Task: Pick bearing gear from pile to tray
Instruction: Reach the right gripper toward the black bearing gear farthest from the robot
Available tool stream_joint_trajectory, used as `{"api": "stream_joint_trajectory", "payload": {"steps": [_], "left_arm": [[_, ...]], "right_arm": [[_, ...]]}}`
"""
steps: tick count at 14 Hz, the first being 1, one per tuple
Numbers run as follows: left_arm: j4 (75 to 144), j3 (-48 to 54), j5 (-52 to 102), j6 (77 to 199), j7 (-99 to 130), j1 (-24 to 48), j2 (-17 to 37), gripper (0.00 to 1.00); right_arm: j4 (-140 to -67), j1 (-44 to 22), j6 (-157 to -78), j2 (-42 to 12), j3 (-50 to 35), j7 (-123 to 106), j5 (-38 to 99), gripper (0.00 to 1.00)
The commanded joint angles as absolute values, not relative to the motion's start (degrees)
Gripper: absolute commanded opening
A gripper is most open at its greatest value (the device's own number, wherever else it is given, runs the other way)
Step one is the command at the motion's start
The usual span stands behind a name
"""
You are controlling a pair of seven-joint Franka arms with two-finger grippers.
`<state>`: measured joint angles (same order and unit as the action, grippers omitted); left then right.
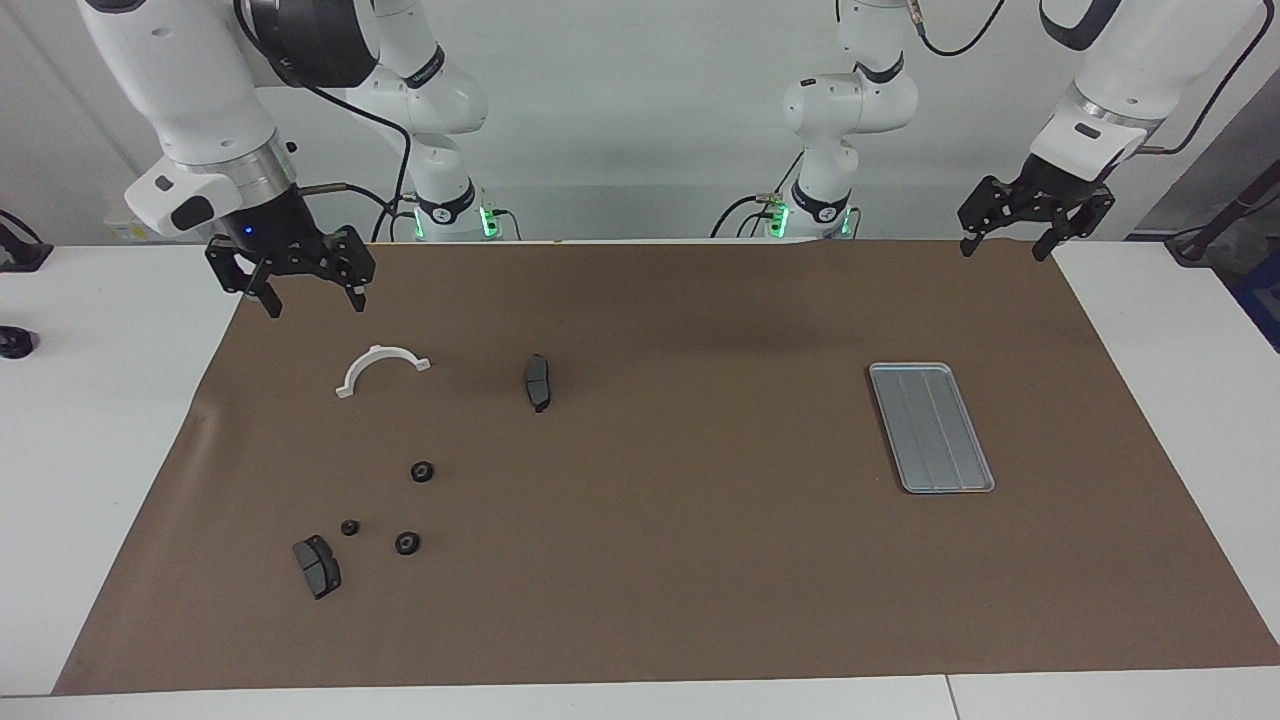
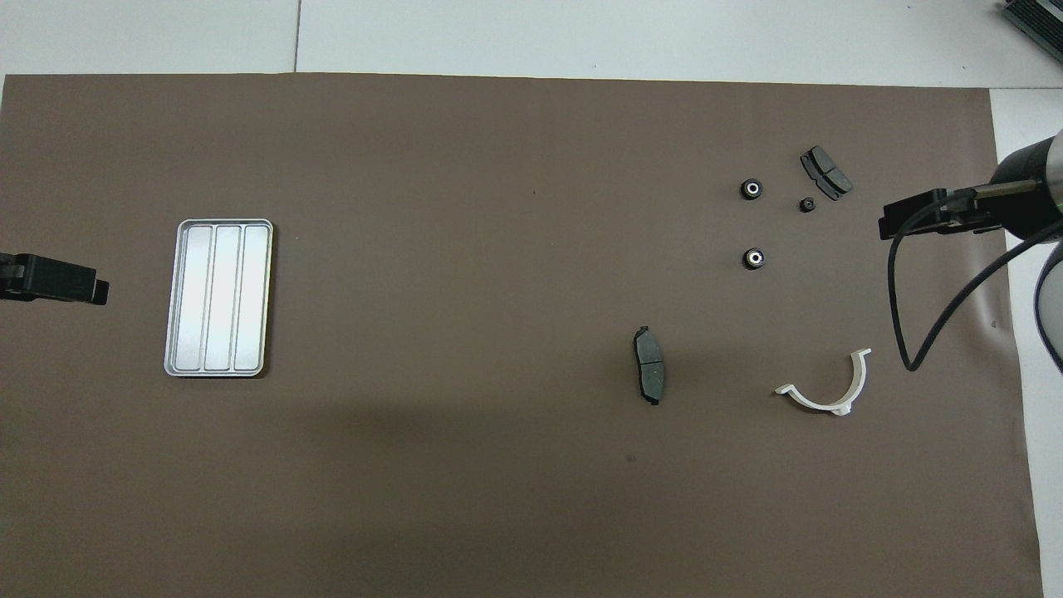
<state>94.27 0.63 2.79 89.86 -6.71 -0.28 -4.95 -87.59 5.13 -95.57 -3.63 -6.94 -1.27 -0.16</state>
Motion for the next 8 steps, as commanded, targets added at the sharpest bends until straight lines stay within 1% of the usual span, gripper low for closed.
{"api": "stream_joint_trajectory", "payload": {"steps": [1, 8], "left_arm": [[94.39, 0.97, 1.85, 88.95, -6.86, -0.7, -5.27, 1.0], [94.39, 0.97, 1.85, 88.95, -6.94, -0.7, -5.27, 1.0]], "right_arm": [[-89.74, 6.15, -97.03, -2.02, -7.21, -2.64, 1.41, 1.0], [-91.66, 5.98, -99.67, -2.02, -7.21, -0.53, 1.41, 1.0]]}}
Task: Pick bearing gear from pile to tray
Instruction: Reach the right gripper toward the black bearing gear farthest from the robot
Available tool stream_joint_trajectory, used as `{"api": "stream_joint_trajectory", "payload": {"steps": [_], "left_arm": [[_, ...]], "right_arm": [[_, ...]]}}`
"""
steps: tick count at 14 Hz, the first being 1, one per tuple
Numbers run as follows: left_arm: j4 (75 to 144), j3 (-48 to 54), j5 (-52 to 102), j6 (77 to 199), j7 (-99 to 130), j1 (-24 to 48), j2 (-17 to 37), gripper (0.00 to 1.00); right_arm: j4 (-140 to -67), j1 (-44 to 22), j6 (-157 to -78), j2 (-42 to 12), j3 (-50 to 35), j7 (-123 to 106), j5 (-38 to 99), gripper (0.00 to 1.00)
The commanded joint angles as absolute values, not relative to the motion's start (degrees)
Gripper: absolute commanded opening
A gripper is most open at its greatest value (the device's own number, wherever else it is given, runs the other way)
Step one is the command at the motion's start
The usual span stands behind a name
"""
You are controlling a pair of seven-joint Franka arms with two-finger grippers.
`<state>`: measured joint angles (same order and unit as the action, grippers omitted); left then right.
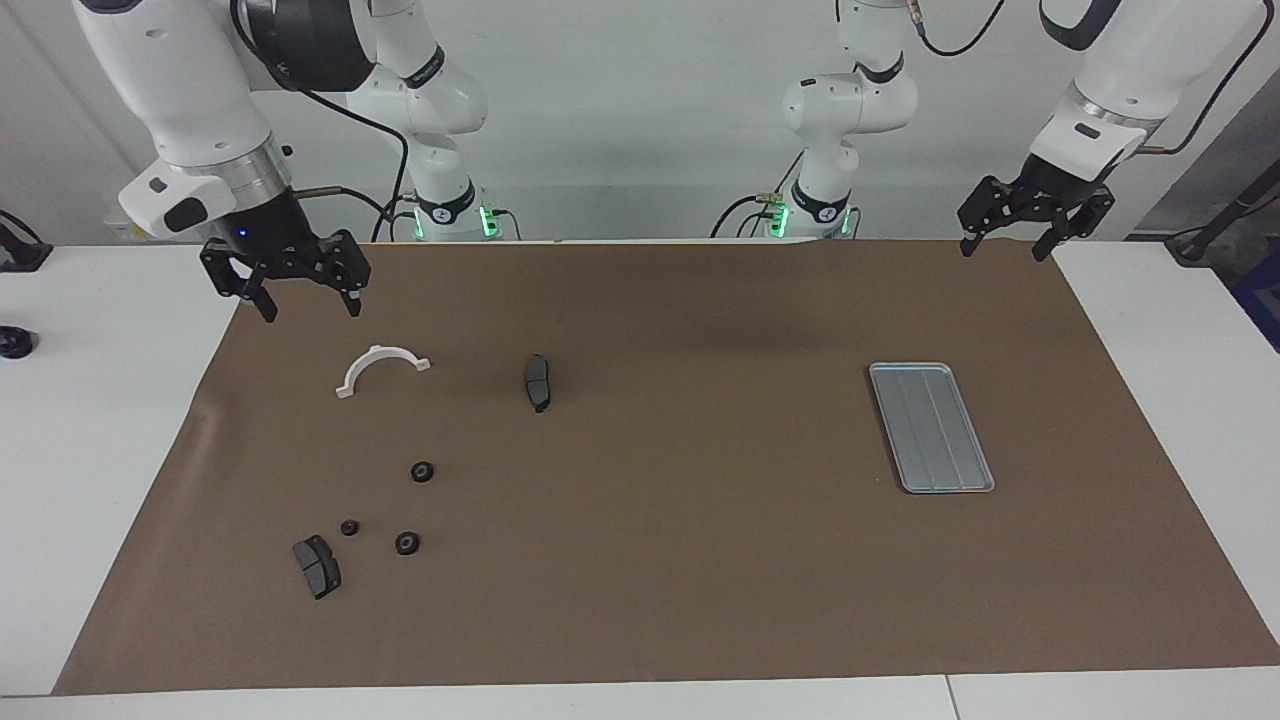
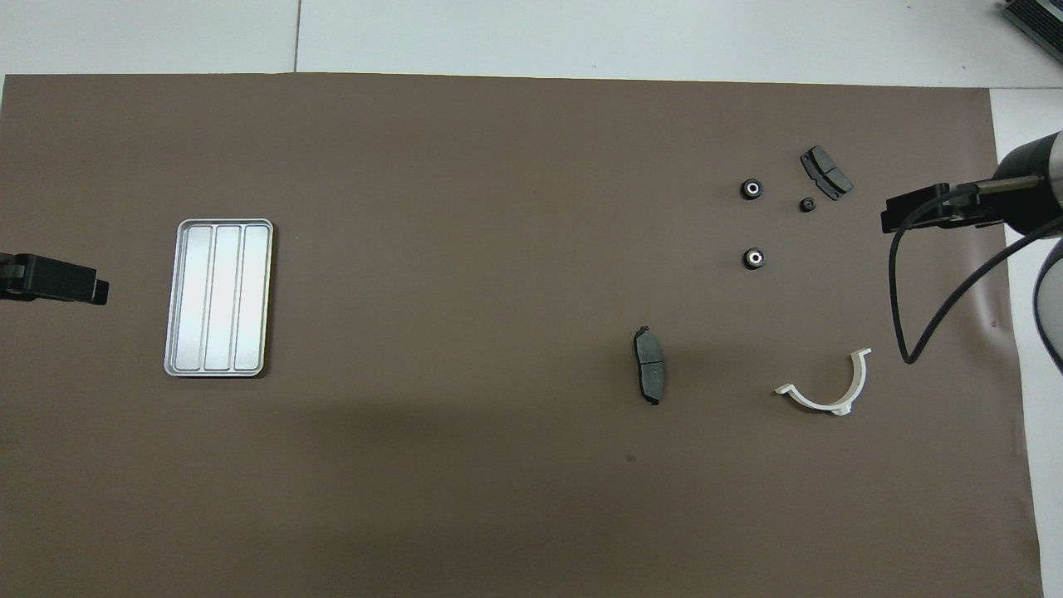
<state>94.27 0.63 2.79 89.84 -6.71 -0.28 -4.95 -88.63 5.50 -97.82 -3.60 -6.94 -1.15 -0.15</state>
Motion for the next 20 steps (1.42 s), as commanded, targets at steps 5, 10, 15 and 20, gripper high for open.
{"api": "stream_joint_trajectory", "payload": {"steps": [5, 10, 15, 20], "left_arm": [[94.39, 0.97, 1.85, 88.95, -6.86, -0.7, -5.27, 1.0], [94.39, 0.97, 1.85, 88.95, -6.86, -0.7, -5.27, 1.0], [94.39, 0.97, 1.85, 88.95, -6.86, -0.7, -5.27, 1.0], [94.39, 0.97, 1.85, 88.95, -6.86, -0.7, -5.27, 1.0]], "right_arm": [[-96.15, 4.66, -108.61, -5.0, -7.21, -0.53, 0.62, 1.0], [-96.06, 4.57, -117.22, -13.95, -7.21, -0.53, -4.47, 1.0], [-95.89, 4.48, -128.39, -22.49, -7.21, 1.22, -7.98, 1.0], [-95.63, 1.67, -132.96, -28.9, -7.21, 10.43, -14.66, 1.0]]}}
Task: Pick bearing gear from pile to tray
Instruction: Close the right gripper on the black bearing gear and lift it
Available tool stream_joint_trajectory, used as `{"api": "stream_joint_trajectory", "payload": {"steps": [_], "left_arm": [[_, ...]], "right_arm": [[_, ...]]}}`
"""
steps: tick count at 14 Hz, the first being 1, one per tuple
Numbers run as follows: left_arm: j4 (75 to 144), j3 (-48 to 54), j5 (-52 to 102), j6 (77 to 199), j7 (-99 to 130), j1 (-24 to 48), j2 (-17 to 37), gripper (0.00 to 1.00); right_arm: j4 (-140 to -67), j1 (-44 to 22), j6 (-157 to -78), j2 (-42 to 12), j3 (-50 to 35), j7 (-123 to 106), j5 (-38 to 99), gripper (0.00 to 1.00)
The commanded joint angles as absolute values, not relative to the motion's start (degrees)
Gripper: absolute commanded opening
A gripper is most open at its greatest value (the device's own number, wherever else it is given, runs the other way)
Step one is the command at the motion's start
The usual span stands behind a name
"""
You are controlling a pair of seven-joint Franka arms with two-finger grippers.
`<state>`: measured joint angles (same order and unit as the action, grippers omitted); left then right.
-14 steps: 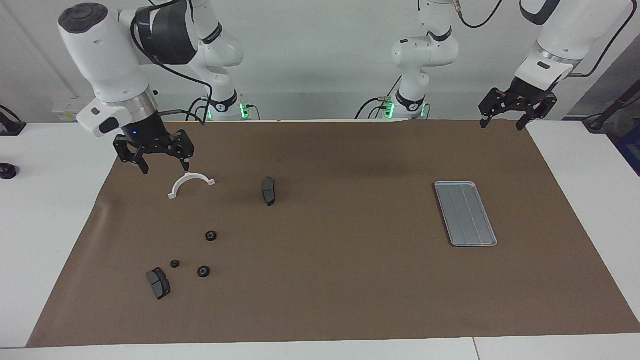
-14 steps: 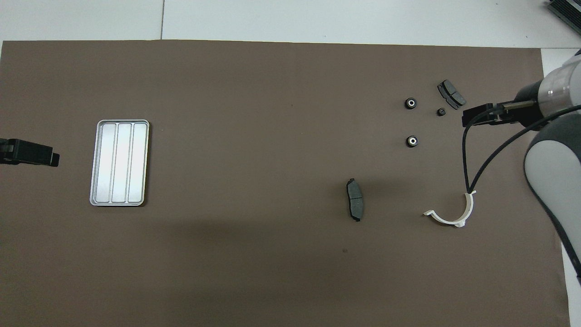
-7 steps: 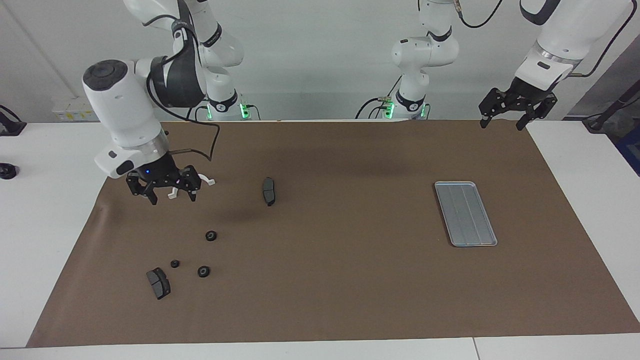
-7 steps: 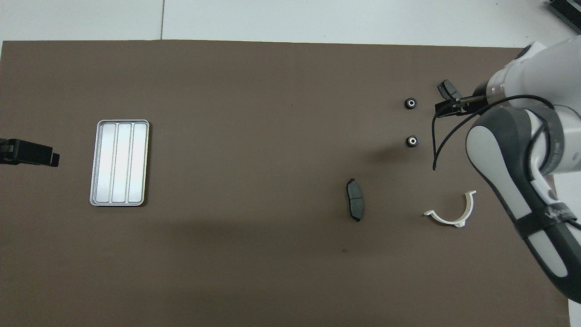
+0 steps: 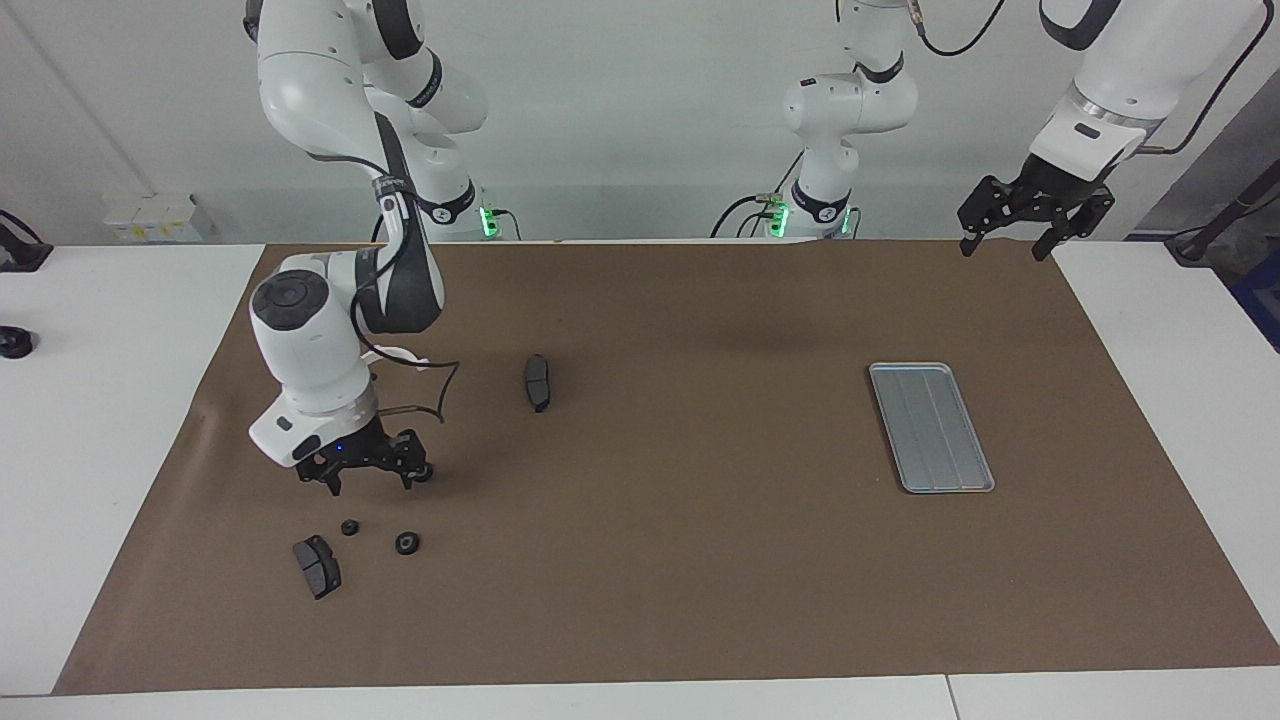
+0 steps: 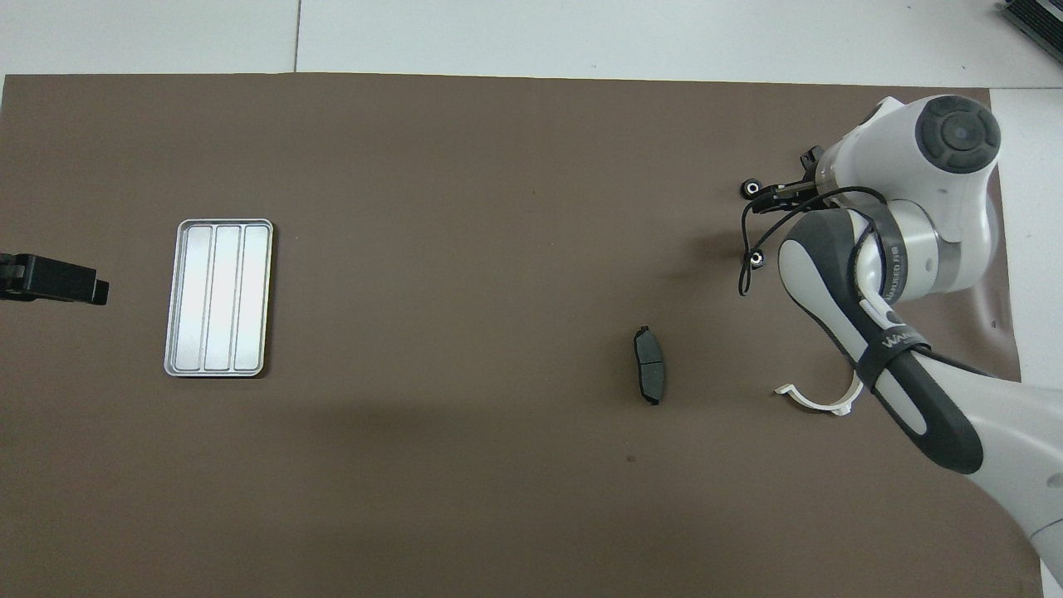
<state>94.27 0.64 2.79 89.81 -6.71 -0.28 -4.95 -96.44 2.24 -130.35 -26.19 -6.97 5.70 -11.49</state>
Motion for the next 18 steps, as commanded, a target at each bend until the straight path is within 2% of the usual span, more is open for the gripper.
{"api": "stream_joint_trajectory", "payload": {"steps": [1, 4, 10, 14, 18], "left_arm": [[94.39, 0.97, 1.85, 88.95, -6.86, -0.7, -5.27, 1.0], [94.39, 0.97, 1.85, 88.95, -6.86, -0.7, -5.27, 1.0], [94.39, 0.97, 1.85, 88.95, -6.86, -0.7, -5.27, 1.0], [94.39, 0.97, 1.85, 88.95, -6.86, -0.7, -5.27, 1.0], [94.39, 0.97, 1.85, 88.95, -6.86, -0.62, -5.27, 1.0]], "right_arm": [[-95.63, 1.58, -134.46, -29.87, -7.21, 12.37, -15.03, 1.0], [-95.71, 1.67, -134.91, -30.23, -7.29, 12.83, -14.77, 1.0], [-95.71, 1.14, -129.64, -30.15, -7.38, 15.73, -14.15, 0.85], [-95.62, 0.97, -124.91, -29.27, -7.73, 18.45, -14.06, 0.84], [-95.71, 0.88, -124.19, -28.83, -7.82, 20.21, -10.29, 0.81]]}}
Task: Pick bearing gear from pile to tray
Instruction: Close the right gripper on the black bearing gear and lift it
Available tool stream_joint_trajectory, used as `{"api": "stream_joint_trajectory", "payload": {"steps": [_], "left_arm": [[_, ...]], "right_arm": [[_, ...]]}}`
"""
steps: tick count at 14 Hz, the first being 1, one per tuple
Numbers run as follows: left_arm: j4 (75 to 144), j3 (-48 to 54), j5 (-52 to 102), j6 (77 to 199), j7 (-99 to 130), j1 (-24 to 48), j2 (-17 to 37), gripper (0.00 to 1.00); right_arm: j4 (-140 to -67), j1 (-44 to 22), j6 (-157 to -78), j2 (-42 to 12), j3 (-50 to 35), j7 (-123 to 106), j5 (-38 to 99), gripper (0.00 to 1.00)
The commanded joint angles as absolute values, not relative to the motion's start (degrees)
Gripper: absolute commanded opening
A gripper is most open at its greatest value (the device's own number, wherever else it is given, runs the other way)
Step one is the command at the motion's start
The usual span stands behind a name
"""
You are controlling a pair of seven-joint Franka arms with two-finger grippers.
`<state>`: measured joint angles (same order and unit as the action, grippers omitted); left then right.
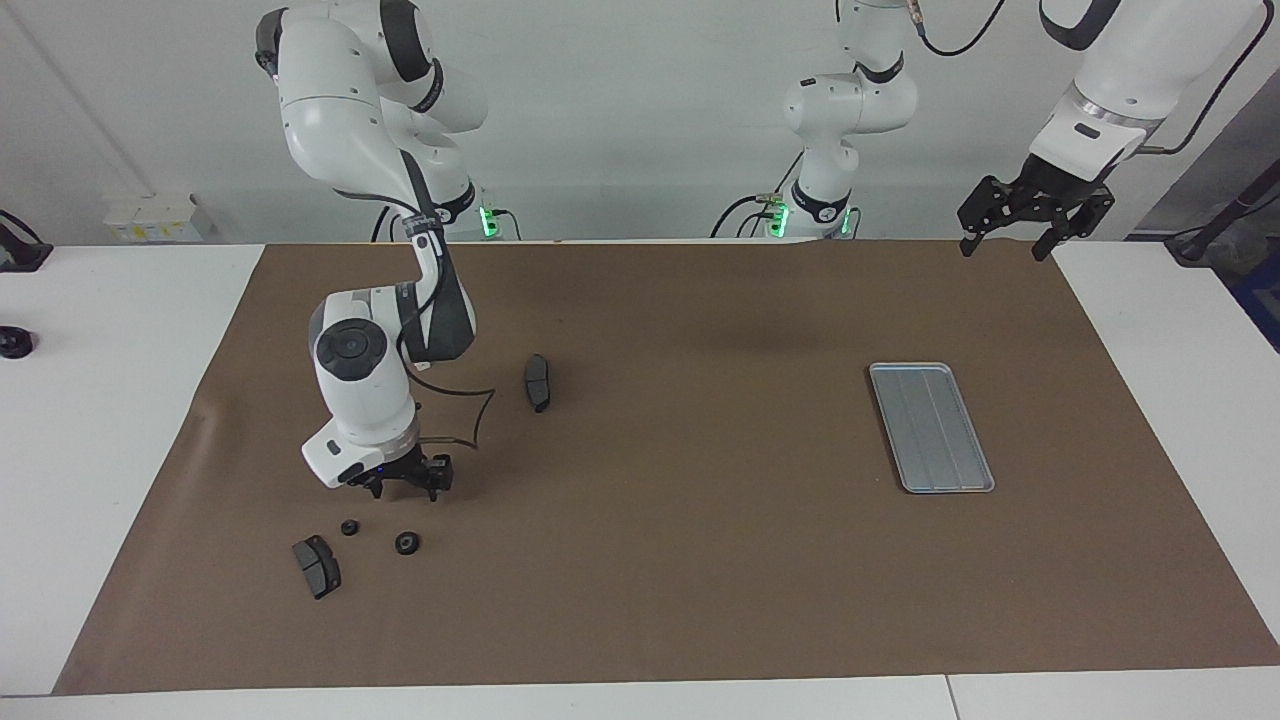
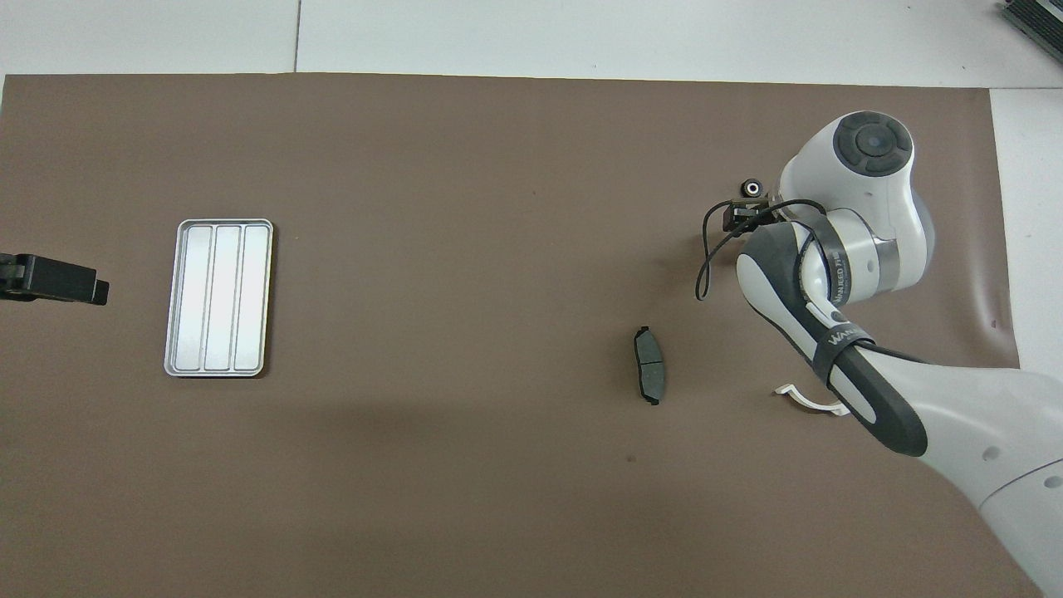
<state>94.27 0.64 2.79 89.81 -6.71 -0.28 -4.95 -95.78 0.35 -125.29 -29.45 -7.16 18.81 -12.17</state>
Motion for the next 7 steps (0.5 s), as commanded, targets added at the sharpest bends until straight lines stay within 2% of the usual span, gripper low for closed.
{"api": "stream_joint_trajectory", "payload": {"steps": [1, 7], "left_arm": [[94.39, 0.97, 1.85, 88.95, -6.86, -0.7, -5.27, 1.0], [94.39, 0.97, 1.85, 88.95, -6.86, -0.7, -5.27, 1.0]], "right_arm": [[-95.71, 0.88, -124.19, -28.83, -7.82, 20.74, -9.94, 0.8], [-97.2, 0.88, -124.54, -28.39, -7.82, 23.11, -9.49, 0.7]]}}
